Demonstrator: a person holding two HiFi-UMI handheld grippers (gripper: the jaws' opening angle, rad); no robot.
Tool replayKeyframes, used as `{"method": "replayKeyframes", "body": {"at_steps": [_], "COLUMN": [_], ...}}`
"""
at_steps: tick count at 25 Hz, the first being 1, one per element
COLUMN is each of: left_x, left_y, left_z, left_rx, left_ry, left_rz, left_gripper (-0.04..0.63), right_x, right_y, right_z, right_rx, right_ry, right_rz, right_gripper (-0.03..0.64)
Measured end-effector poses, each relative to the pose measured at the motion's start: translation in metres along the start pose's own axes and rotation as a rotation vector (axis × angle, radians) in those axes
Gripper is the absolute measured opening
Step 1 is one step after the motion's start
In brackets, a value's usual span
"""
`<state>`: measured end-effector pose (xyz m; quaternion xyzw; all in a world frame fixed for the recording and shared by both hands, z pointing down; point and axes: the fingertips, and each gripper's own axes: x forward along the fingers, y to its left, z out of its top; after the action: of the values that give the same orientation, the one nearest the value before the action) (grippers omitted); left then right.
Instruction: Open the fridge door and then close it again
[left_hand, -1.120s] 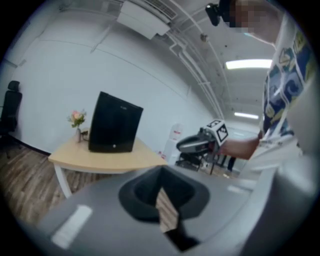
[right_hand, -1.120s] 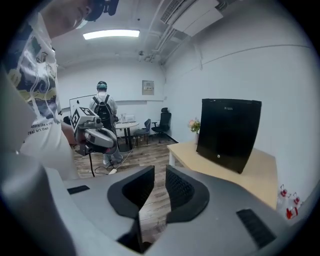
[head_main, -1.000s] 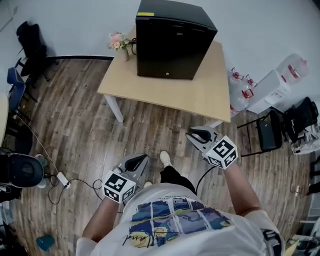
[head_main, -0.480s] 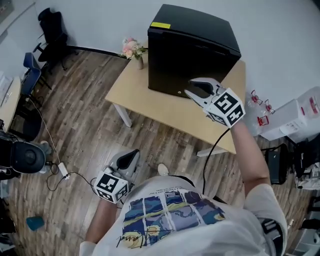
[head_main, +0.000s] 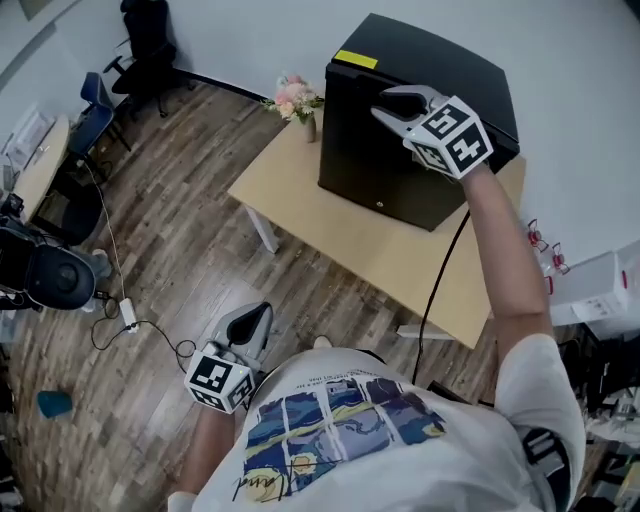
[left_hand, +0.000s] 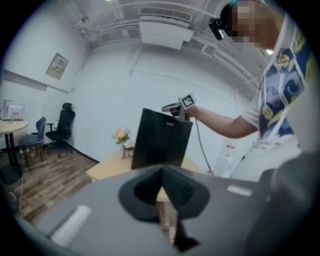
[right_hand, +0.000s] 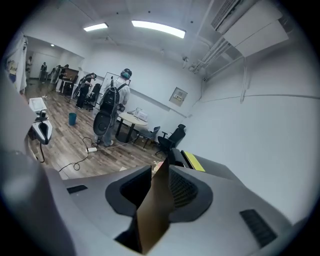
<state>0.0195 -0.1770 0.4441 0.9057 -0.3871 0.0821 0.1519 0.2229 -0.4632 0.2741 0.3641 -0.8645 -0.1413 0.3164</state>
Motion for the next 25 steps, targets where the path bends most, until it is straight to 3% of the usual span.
{"method": "replayKeyframes", "body": {"at_steps": [8,25], "left_x": [-0.013,-0.040], "left_y": [0.005,0.011], "left_z": [-0.006,-0.017], "left_rx": [-0.029,-0.037], "left_ry": [-0.007,0.009], "left_rz": [0.095,0.116], "left_gripper": [0.008,0.008], "right_x": [0.039,0.067], "right_y": [-0.018,-0.025], "right_z": [-0.002,-0.030], "right_rx": [-0.093,-0.225], "right_ry": [0.093,0.346], "right_rz": [0.002,-0.025], "right_gripper": [0.098,0.078]}}
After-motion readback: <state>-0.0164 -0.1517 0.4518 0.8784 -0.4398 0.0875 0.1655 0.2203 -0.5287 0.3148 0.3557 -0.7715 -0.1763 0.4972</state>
